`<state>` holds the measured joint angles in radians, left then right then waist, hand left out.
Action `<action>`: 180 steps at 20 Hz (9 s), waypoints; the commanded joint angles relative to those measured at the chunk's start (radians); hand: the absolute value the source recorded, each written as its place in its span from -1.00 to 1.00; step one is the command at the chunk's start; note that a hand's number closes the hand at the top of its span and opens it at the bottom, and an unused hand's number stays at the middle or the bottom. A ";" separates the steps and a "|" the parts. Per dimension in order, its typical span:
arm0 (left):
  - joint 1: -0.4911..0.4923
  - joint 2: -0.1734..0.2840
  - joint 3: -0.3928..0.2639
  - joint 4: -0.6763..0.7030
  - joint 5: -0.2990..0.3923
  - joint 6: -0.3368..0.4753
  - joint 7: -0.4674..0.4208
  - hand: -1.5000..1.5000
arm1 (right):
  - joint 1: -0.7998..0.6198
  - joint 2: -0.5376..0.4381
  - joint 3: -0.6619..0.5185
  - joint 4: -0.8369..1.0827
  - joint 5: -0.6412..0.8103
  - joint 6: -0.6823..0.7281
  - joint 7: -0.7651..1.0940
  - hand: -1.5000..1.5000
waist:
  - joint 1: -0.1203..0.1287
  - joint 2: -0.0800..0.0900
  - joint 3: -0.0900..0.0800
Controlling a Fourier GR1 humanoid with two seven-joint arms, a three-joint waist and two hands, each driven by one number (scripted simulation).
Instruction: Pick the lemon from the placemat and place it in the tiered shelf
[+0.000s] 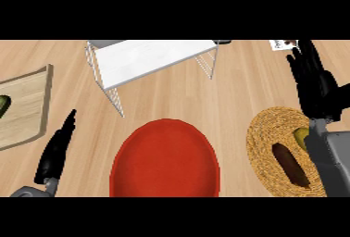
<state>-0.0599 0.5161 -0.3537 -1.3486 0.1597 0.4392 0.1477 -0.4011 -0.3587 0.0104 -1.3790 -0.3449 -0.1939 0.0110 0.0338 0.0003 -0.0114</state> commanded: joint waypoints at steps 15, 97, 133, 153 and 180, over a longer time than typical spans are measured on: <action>-0.031 -0.118 0.106 0.024 0.278 -0.201 0.047 0.00 | 0.166 -0.554 -0.174 0.591 0.095 0.757 -0.587 -1.00 | -0.004 0.026 0.020; 0.026 -0.277 0.371 -0.025 0.049 -0.404 0.166 0.00 | 0.065 -0.207 0.174 0.439 1.226 0.508 -0.326 1.00 | -0.025 -0.002 0.011; -0.046 -0.272 0.427 0.014 0.032 -0.416 0.186 0.00 | -0.608 0.359 0.452 -0.438 0.823 0.387 0.967 1.00 | -0.031 -0.003 0.010; -0.023 -0.336 0.368 -0.024 -0.032 -0.393 0.174 0.00 | -1.125 0.272 0.021 0.377 0.796 0.356 0.597 1.00 | -0.009 0.007 0.010; -0.029 -0.331 0.398 0.034 -0.021 -0.453 0.133 0.00 | -1.306 0.317 -0.051 1.027 0.919 0.104 0.116 1.00 | 0.016 0.018 0.009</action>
<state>-0.0894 0.1951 0.0475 -1.3526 0.1443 -0.0093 0.2909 -1.6782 -0.0608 -0.0192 -0.3979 0.5768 -0.0540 0.1629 0.0495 0.0160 0.0003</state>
